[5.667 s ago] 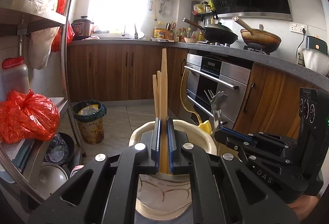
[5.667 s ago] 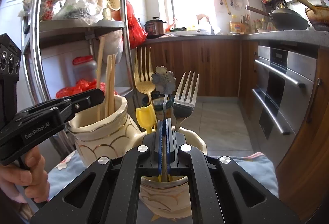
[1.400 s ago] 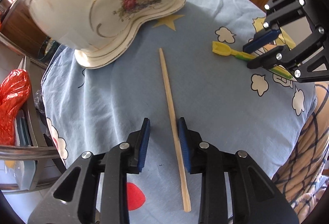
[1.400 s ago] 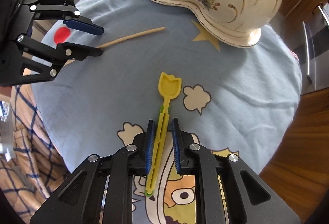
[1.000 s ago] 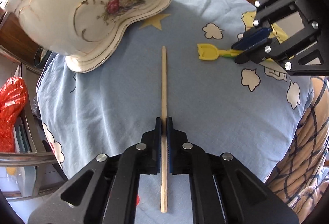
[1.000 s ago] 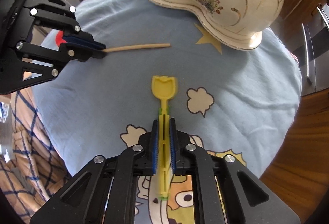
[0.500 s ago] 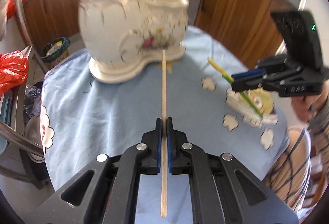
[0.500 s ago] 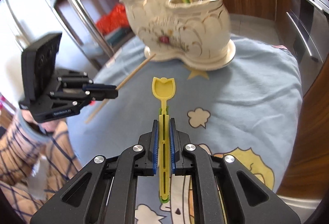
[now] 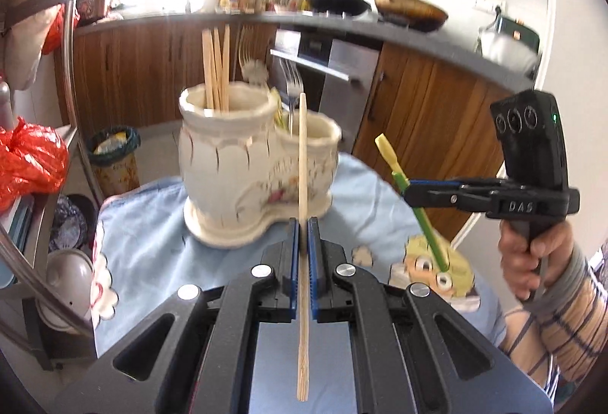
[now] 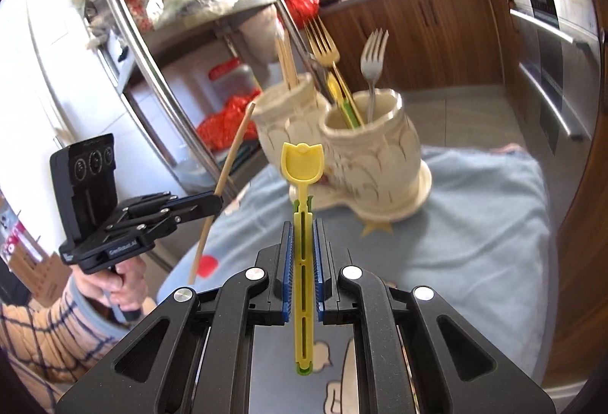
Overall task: Organize utensils
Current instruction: 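Lower the chopstick into the tall pot with the left tool while the right tool inserts the yellow utensil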
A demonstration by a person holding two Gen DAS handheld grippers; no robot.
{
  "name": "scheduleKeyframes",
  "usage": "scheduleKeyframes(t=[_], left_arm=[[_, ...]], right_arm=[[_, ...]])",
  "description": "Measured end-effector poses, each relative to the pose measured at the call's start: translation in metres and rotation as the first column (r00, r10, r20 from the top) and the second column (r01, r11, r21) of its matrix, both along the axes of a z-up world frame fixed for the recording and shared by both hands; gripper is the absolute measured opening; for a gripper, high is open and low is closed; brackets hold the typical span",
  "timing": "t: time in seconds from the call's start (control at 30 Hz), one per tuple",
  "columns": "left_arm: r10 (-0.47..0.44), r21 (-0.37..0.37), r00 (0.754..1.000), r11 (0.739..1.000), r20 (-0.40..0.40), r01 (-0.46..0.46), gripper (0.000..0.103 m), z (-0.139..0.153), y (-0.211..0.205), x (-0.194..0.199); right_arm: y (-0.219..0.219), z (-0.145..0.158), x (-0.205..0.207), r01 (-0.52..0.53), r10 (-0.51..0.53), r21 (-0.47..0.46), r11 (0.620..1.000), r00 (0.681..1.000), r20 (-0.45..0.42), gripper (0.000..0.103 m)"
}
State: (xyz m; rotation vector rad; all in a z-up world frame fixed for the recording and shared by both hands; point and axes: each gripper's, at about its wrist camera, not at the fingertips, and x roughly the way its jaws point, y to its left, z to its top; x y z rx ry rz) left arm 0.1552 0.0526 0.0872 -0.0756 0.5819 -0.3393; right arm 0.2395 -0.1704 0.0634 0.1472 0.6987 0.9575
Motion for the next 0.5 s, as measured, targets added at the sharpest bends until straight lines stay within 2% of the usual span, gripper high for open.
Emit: scheduleKeyframes(t=[0.2,0.5], left_arm=[[0.035,-0.073,0.996,0.997,0.078,-0.03,0.004,0.016,0.008,0.013],[0.08,-0.117,0.978,0.991,0.194,-0.058,0.004,0.04,0.011,0.031]], right_arm=[[0.004,0.02,0.009,0.023,-0.027,0.055,0.998,0.998,0.065,0.01],[0.013,0.051,0.031,0.058,-0.075,0.102,0.993,0.984,0.164,0.01]])
